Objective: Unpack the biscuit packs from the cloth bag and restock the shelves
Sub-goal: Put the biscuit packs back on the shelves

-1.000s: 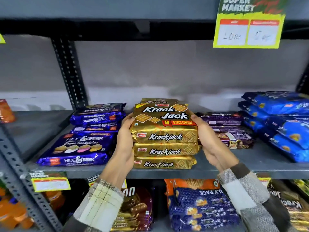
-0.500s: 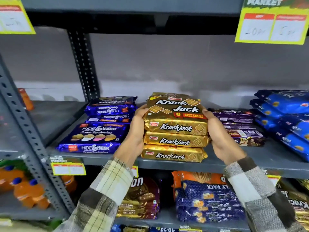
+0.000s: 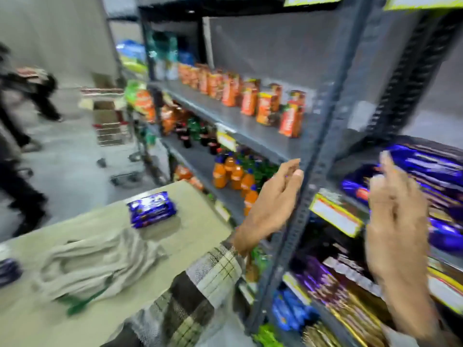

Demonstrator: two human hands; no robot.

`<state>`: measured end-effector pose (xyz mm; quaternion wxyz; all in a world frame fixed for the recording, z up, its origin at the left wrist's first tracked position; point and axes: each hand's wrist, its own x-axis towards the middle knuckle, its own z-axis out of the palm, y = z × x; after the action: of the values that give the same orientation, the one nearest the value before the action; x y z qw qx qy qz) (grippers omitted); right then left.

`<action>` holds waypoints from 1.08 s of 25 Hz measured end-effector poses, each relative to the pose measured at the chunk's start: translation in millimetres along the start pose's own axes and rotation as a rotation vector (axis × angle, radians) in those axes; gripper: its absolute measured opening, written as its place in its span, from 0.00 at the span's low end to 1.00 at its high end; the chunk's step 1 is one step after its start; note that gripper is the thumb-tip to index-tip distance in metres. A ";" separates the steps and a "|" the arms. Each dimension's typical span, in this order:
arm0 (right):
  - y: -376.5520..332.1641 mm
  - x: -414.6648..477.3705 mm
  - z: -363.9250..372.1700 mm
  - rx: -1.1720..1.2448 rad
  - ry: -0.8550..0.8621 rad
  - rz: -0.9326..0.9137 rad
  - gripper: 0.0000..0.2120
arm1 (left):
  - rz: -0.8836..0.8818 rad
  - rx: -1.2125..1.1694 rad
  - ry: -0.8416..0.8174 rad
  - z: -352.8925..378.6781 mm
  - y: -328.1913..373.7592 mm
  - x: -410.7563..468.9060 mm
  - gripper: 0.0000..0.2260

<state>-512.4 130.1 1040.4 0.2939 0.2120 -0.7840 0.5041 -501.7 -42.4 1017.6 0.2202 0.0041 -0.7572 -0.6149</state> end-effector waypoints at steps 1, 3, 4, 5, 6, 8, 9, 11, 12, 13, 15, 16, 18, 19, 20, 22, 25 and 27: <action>-8.9 -8.9 43.9 0.061 -0.111 0.009 0.29 | -0.037 0.025 0.087 -42.6 -19.4 -2.2 0.17; -39.8 -35.0 148.3 0.153 -0.378 0.035 0.33 | -0.115 0.036 0.238 -130.3 -62.0 -11.6 0.16; -48.1 -50.4 200.3 0.209 -0.465 0.075 0.34 | -0.162 0.042 0.324 -175.6 -88.6 -19.1 0.16; -52.1 -64.0 243.2 0.242 -0.538 0.116 0.34 | -0.212 0.043 0.402 -212.9 -111.3 -28.6 0.18; -53.6 -74.2 284.3 0.249 -0.599 0.145 0.34 | -0.260 0.045 0.475 -249.8 -133.1 -38.5 0.20; -61.7 -98.2 360.8 0.246 -0.697 0.211 0.34 | -0.340 0.024 0.589 -321.2 -171.8 -56.0 0.21; -64.5 -109.6 395.3 0.244 -0.728 0.265 0.31 | -0.373 0.015 0.620 -351.1 -188.4 -62.1 0.21; -71.7 -126.1 457.8 0.272 -0.816 0.388 0.25 | -0.424 0.005 0.662 -405.0 -222.7 -69.2 0.18; -71.2 -130.0 479.1 0.285 -0.842 0.440 0.24 | -0.450 -0.005 0.675 -421.5 -236.5 -71.2 0.16; -67.5 -134.3 499.5 0.276 -0.868 0.484 0.23 | -0.476 0.004 0.686 -435.8 -252.1 -73.5 0.15; -57.8 -142.0 532.3 0.258 -0.892 0.541 0.23 | -0.539 0.015 0.691 -455.2 -277.5 -77.2 0.17; -48.8 -145.1 550.5 0.246 -0.905 0.563 0.24 | -0.575 0.013 0.685 -463.5 -293.1 -77.8 0.17; -31.9 -146.9 582.1 0.200 -0.942 0.626 0.24 | -0.645 -0.008 0.685 -474.4 -323.6 -74.3 0.18; -24.1 -145.6 596.0 0.182 -0.961 0.653 0.25 | -0.672 -0.015 0.698 -478.5 -336.2 -70.0 0.19; -15.6 -144.0 609.5 0.166 -0.985 0.678 0.25 | -0.701 -0.022 0.708 -481.9 -351.7 -64.5 0.19; 3.2 -139.5 638.4 0.144 -1.033 0.717 0.26 | -0.771 -0.052 0.716 -486.2 -378.5 -52.3 0.20; 36.5 -128.4 687.6 0.102 -1.086 0.732 0.27 | -0.887 -0.120 0.742 -487.2 -413.6 -29.9 0.21; 60.8 -119.6 724.6 0.082 -1.135 0.715 0.26 | -0.936 -0.167 0.779 -486.6 -434.5 -11.3 0.22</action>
<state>-641.3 -504.1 688.1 -0.3572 0.1826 -0.8192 0.4099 -441.7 -597.4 679.9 0.1871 0.5432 -0.4883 -0.6568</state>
